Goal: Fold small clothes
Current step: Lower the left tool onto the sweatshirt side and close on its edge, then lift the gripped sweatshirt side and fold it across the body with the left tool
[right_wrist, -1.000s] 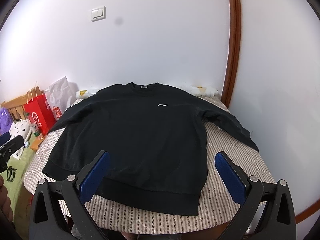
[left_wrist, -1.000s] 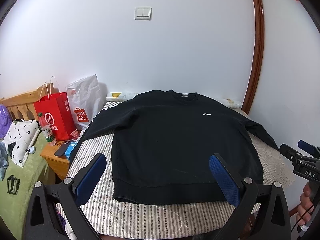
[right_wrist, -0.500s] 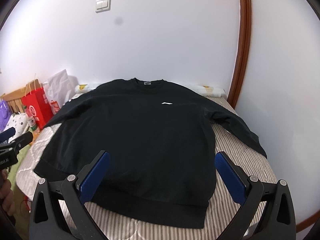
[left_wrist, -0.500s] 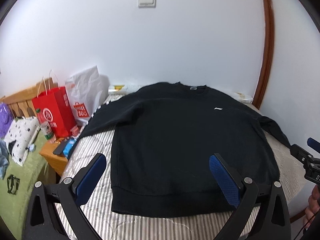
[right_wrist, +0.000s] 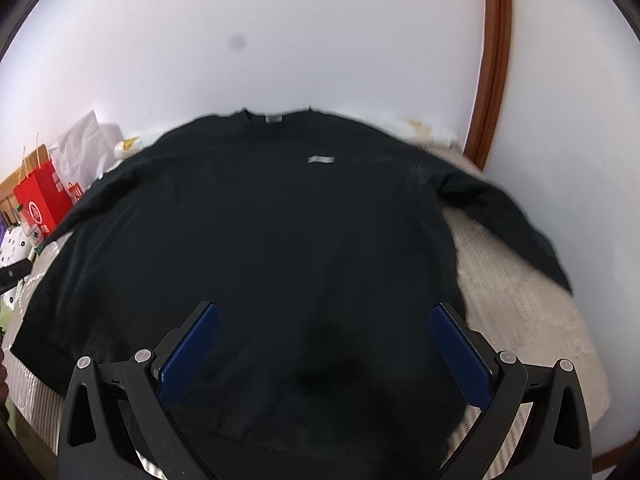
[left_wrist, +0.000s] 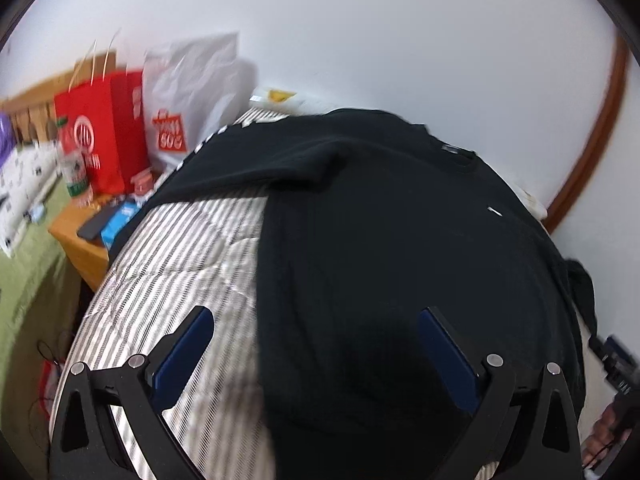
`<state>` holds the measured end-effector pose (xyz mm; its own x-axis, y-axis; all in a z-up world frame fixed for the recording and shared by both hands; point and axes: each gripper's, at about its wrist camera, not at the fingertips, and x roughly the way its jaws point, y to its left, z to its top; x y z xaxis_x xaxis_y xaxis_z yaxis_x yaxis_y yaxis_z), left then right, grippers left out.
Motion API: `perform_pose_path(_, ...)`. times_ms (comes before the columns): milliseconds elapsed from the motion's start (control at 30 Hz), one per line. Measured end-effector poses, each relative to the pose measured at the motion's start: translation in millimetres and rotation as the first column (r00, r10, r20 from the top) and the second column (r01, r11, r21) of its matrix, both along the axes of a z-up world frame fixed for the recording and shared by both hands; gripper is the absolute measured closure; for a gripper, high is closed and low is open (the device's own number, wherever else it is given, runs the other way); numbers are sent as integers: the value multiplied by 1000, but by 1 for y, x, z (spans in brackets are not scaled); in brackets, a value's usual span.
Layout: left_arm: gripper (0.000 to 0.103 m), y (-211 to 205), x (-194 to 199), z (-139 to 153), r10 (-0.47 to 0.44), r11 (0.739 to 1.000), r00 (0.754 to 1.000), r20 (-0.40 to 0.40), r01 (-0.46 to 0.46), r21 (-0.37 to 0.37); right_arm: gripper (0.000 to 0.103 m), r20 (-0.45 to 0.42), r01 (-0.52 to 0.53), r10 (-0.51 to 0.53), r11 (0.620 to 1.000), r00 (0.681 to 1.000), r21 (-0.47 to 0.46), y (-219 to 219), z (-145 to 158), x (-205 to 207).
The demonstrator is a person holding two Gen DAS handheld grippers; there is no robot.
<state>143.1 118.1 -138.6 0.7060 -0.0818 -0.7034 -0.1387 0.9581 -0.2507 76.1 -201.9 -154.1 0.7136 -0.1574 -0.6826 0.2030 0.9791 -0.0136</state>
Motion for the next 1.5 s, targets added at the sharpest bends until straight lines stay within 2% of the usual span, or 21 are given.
perform_pose_path(267,1,55,37,-21,97,991,995,-2,-97,-87,0,-84,-8,15,996,996,87,-23,-35,49)
perform_pose_path(367,1,75,54,-31,121,982,992,-33,-125,-145,0,-80,-17,24,997,996,76,-28,-39,60)
perform_pose_path(500,3,99,75,-43,176,958,983,-52,-183,-219,0,-83,-44,50,997,995,65,-27,-44,68)
perform_pose_path(600,4,110,87,-49,196,938,980,-29,-196,-286,0,-112,-42,52,995,992,90,-28,-48,73)
perform_pose_path(833,4,126,121,-53,256,907,967,-2,-241,-346,0,-124,-35,53,989,991,144,-31,-48,74)
perform_pose_path(933,6,133,135,-53,294,900,956,0,-277,-337,0,-132,-15,36,988,991,156,-35,-47,72)
perform_pose_path(1000,15,136,143,-52,304,905,953,-14,-293,-307,0,-136,-5,26,988,990,156,-39,-45,70)
perform_pose_path(1067,41,143,147,-53,338,900,941,-30,-333,-281,0,-138,5,16,988,990,152,-43,-43,67)
perform_pose_path(1100,48,147,149,-53,353,894,935,-40,-350,-279,0,-137,8,13,989,991,151,-46,-42,66)
perform_pose_path(1167,77,156,150,-54,369,888,928,-52,-368,-276,0,-135,16,3,990,991,143,-51,-40,63)
perform_pose_path(1233,90,163,148,-47,375,887,926,-36,-370,-275,0,-133,26,-8,990,991,135,-56,-39,60)
perform_pose_path(1333,93,157,146,-24,359,907,933,25,-342,-247,0,-127,39,-21,990,992,137,-63,-38,58)
perform_pose_path(1500,94,115,152,33,268,961,953,139,-255,-104,0,-103,46,-29,985,994,164,-72,-35,53)
